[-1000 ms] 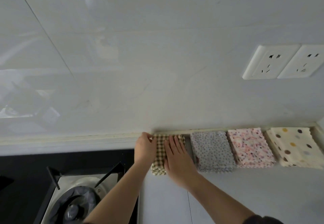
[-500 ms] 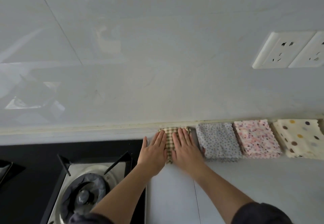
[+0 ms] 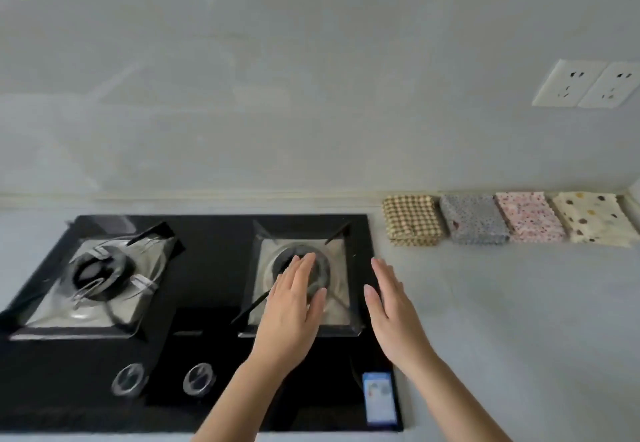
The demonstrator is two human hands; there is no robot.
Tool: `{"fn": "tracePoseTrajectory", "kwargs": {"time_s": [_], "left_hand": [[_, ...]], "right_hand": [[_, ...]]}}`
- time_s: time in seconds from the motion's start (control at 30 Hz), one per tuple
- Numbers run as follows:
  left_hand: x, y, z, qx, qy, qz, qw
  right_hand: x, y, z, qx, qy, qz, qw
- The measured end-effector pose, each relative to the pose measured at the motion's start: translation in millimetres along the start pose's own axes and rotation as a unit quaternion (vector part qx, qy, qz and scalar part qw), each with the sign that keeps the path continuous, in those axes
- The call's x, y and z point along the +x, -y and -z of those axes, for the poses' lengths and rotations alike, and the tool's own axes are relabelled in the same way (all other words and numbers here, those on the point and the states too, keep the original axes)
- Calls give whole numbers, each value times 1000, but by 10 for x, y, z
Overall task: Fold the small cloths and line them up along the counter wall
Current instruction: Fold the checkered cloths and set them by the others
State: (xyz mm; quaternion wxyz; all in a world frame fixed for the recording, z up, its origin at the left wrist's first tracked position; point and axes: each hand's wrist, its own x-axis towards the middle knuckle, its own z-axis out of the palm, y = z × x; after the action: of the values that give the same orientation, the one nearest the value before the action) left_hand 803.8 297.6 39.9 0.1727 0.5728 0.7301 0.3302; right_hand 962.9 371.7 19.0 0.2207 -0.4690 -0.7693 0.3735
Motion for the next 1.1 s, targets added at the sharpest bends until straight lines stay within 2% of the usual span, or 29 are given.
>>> {"fn": "tracePoseTrajectory", "kwargs": {"time_s": [0.17, 0.37, 0.47, 0.8, 1.1], "left_hand": [[-1201, 589, 891, -19, -48, 30, 998], [-1883, 1264, 1672, -21, -89, 79, 993], [-1956, 1563, 1925, -23, -110, 99, 989], [-1842, 2941, 2992, 15, -113, 183, 976], [-1944, 4420, 4104, 78, -147, 266, 950]], "right_hand": [[-847, 882, -796, 32, 19, 18, 999], [-1084, 1672, -1529, 21, 51, 30, 998], [-999, 1944, -1852, 9, 80, 45, 996], [-185, 2822, -3356, 23, 177, 90, 980], [429, 3935, -4817, -63, 300, 143, 941]]}}
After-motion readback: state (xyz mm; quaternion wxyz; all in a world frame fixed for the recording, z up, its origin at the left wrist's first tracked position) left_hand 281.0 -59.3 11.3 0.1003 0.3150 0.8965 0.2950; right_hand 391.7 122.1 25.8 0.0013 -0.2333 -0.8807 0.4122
